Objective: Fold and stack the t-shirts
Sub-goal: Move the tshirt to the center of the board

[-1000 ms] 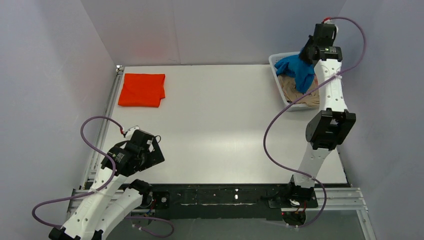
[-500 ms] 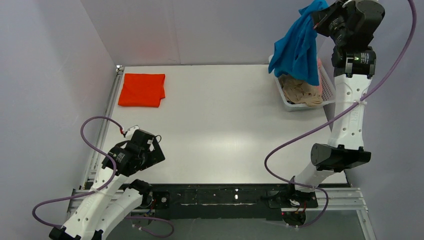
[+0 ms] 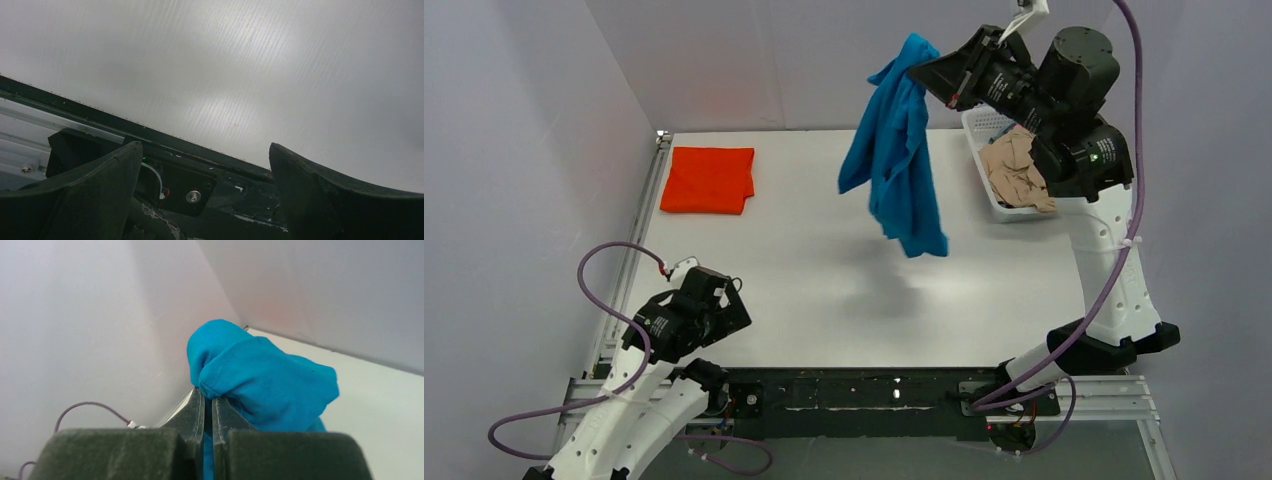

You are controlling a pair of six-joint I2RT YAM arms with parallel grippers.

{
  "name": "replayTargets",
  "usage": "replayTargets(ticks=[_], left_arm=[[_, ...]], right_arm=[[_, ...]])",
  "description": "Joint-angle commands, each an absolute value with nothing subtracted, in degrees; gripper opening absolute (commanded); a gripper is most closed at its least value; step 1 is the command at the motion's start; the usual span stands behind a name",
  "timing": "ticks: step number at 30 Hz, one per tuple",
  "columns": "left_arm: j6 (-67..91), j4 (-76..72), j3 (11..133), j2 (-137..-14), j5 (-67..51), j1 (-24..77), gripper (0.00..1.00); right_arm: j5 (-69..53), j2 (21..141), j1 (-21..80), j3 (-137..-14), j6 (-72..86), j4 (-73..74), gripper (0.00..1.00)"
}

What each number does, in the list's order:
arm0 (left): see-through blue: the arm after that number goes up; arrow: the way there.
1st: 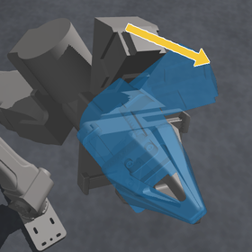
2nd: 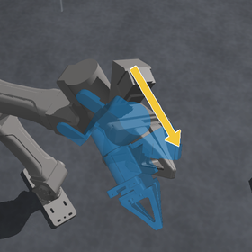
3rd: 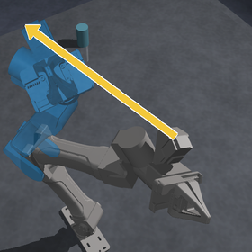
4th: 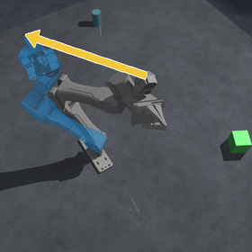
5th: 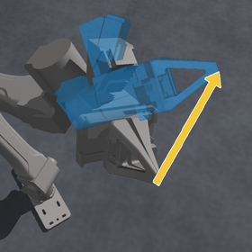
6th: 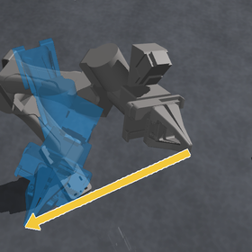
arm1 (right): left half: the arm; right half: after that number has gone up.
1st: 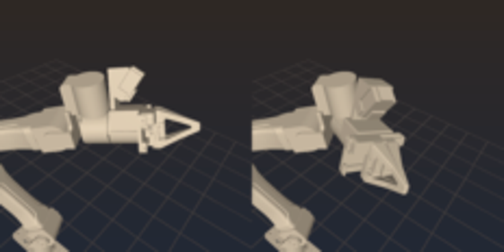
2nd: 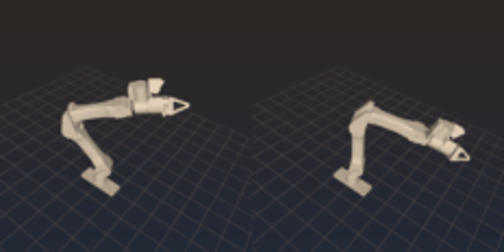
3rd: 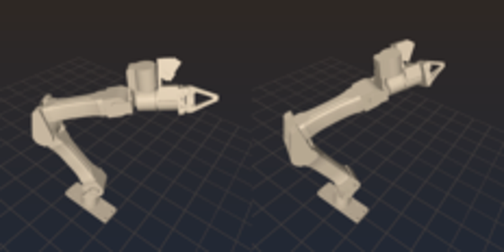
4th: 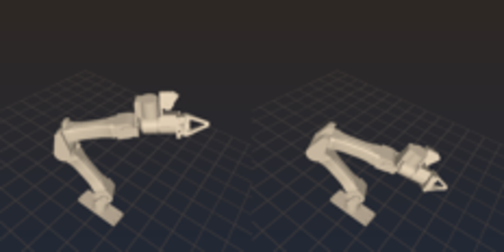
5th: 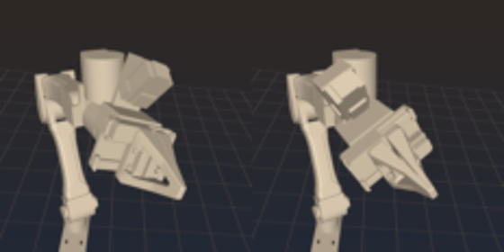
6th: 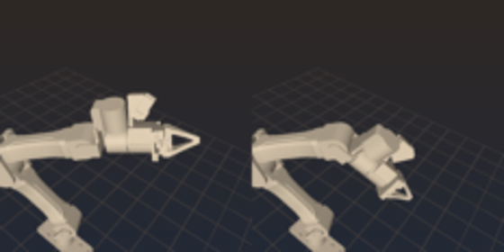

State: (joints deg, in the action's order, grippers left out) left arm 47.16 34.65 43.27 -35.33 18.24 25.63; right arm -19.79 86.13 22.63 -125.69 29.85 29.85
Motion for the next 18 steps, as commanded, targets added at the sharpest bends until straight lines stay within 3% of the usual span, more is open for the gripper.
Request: replayTargets(ticks=[1, 5, 9, 10, 11, 13, 14, 18], left_arm=[[47.39, 43.03, 44.04, -34.31, 20.52, 25.66, 1.0], [47.68, 45.6, 44.9, -33.51, 20.71, 25.65, 0.99], [48.14, 46.23, 44.74, -33.68, 19.22, 25.65, 0.99], [48.28, 46.23, 44.62, -33.85, 18.76, 25.66, 1.0], [48.45, 46.24, 44.51, -34.21, 18.29, 25.62, 0.99], [48.32, 45.76, 44.27, -35.06, 16.94, 25.66, 1.0], [48.32, 45.26, 44.05, -35.73, 16.22, 25.65, 1.0], [48.15, 42.08, 42.39, -39.4, 14.51, 25.61, 1.0]], right_arm=[[-18.25, 82.82, 26.7, -120.43, 34.28, 24.51, 0.01], [-12.51, 78.01, 26.97, -106.38, 38.17, 22.39, 0.01], [-0.62, 71.43, 26.61, -83.41, 42.98, 23.23, 0.01], [1.98, 70.35, 26.25, -77.96, 44.53, 23.28, 0.06], [3.17, 69.48, 25.63, -72.22, 46.07, 23.32, 0.14], [4.05, 69.28, 23.3, -63.79, 48.05, 24.25, 0.45], [4.53, 69.66, 21.9, -61.02, 48.97, 25.78, 0.55], [8.71, 70.47, 18.07, -58.32, 47.65, 32.39, 0.75]])
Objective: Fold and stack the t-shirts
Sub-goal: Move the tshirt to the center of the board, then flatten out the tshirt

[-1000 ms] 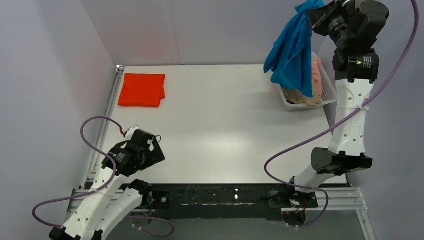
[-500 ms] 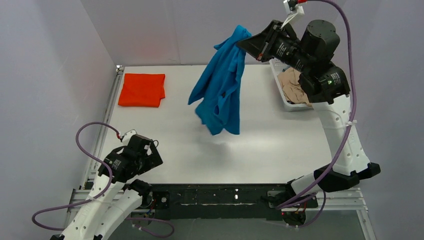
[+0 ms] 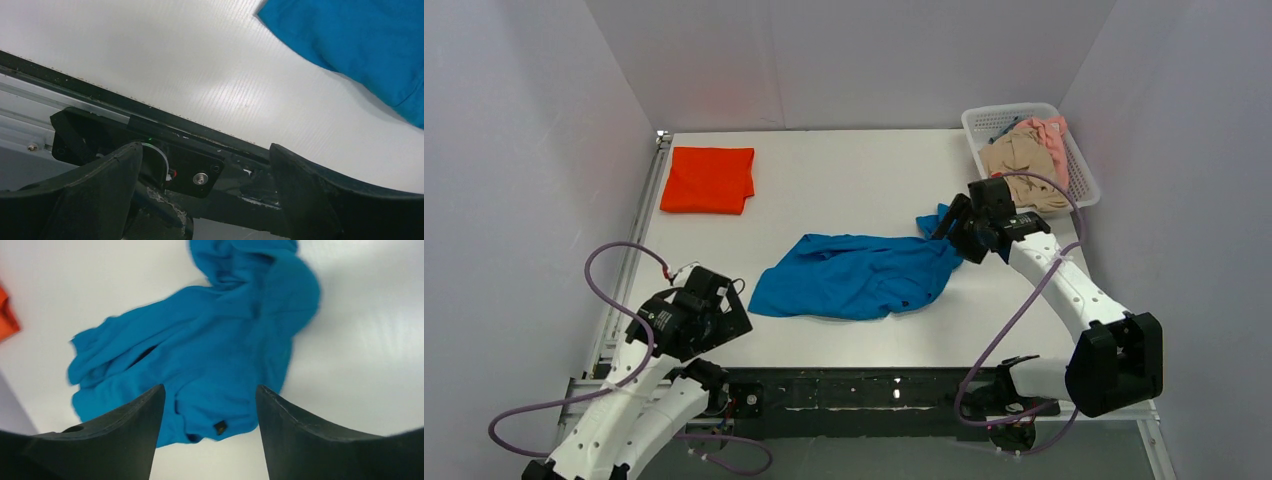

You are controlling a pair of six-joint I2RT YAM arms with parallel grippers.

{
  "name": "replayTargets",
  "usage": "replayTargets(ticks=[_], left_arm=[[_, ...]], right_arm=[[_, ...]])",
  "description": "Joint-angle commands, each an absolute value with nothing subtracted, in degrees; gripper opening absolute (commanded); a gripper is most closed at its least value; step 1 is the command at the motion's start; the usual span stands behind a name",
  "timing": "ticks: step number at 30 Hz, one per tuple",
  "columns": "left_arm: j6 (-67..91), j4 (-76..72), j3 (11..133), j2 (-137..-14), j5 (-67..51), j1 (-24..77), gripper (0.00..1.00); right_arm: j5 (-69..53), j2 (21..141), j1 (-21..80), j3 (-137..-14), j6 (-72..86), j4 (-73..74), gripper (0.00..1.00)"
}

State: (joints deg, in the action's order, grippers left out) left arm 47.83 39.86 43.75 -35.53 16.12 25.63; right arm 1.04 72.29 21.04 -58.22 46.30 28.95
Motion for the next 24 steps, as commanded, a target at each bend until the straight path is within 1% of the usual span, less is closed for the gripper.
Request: replayTargets(ticks=[1, 2, 4, 5, 10, 11, 15, 19, 21, 24], left_arm=[[48.55, 40.81, 41.76, -40.5, 14.43, 25.58, 1.0], [48.75, 39.12, 41.02, -41.49, 14.4, 25.53, 1.0], [49.01, 34.21, 39.3, -43.78, 13.45, 24.71, 1.0], [48.45, 30.07, 38.42, -45.11, 11.23, 23.72, 1.0], [48.3, 18.43, 36.76, -56.74, -2.21, 12.82, 0.99], [47.92, 16.57, 36.88, -59.11, -3.37, 11.45, 0.99], [46.38, 12.69, 38.56, -66.95, -3.78, 10.22, 0.99], [45.73, 10.77, 39.03, -72.32, -3.79, 10.18, 1.0], [45.08, 10.78, 39.02, -74.21, -1.39, 10.17, 0.93], [43.97, 9.0, 38.48, -76.49, 1.51, 10.08, 0.88]], right_arm=[[10.06, 70.13, 18.02, -58.77, 46.74, 33.22, 0.79], [11.19, 69.85, 18.02, -59.31, 46.07, 33.99, 0.82], [11.82, 69.4, 18.02, -60.0, 44.0, 34.75, 0.83], [11.66, 69.29, 18.03, -60.22, 43.46, 35.22, 0.84], [6.65, 68.34, 18.02, -58.66, 39.93, 34.77, 0.86], [5.86, 68.02, 18.03, -58.06, 39.19, 34.39, 0.87], [2.88, 66.56, 18.02, -55.86, 36.79, 32.89, 0.87], [3.6, 65.62, 18.02, -54.98, 35.87, 32.87, 0.86], [3.61, 65.42, 18.02, -54.92, 35.47, 33.09, 0.86], [3.44, 65.23, 18.02, -54.32, 35.23, 33.19, 0.86]])
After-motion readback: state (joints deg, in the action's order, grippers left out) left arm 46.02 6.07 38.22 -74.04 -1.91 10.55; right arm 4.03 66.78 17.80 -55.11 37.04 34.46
